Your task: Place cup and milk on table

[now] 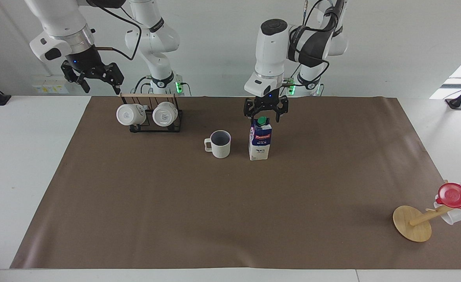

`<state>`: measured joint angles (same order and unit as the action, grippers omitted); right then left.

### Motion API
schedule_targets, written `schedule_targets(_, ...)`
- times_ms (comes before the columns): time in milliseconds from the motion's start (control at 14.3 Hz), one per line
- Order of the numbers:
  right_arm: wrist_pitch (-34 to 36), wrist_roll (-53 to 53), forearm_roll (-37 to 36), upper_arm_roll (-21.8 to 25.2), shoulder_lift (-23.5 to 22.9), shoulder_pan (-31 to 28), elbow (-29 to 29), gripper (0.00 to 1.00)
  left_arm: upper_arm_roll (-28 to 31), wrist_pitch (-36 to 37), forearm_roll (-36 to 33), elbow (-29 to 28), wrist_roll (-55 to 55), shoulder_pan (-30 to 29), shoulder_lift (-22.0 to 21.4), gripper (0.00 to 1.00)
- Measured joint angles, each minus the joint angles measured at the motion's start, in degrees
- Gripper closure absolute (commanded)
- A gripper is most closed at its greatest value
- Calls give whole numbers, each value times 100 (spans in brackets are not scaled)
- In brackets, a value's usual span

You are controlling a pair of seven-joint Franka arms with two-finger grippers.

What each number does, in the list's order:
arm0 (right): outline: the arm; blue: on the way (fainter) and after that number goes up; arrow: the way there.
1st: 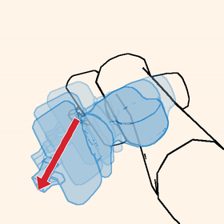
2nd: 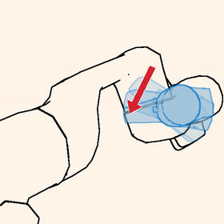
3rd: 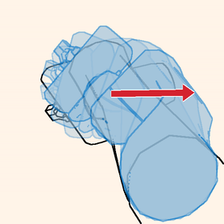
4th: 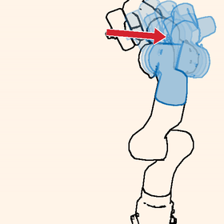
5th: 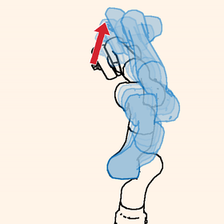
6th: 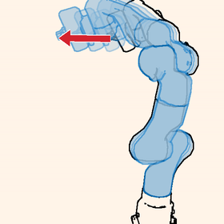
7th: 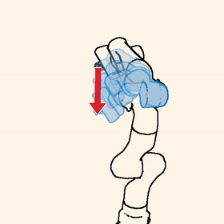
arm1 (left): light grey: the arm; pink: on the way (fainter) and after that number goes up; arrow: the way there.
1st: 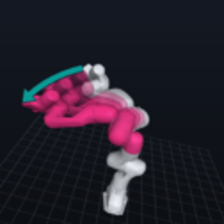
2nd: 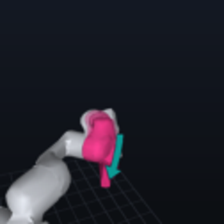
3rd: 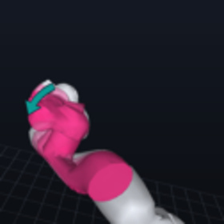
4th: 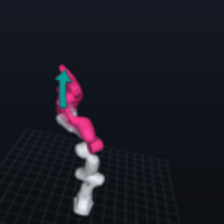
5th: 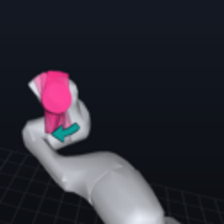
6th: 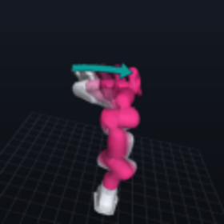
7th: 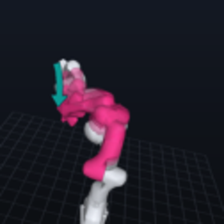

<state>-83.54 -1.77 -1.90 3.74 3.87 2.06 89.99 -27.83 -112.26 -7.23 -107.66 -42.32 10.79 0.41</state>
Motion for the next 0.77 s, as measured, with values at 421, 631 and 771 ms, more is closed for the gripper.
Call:
schedule_targets(421,0,-1,65,1,0,0,1,0,100,1565,213,959,1726,-864,-197,0)
schedule_targets(631,0,-35,158,2,0,0,-2,0,148,1767,541,1028,2638,-1737,-455,0)
schedule_targets(771,0,-42,161,1,0,0,-2,0,240,1882,606,1080,3121,-2123,-532,0)
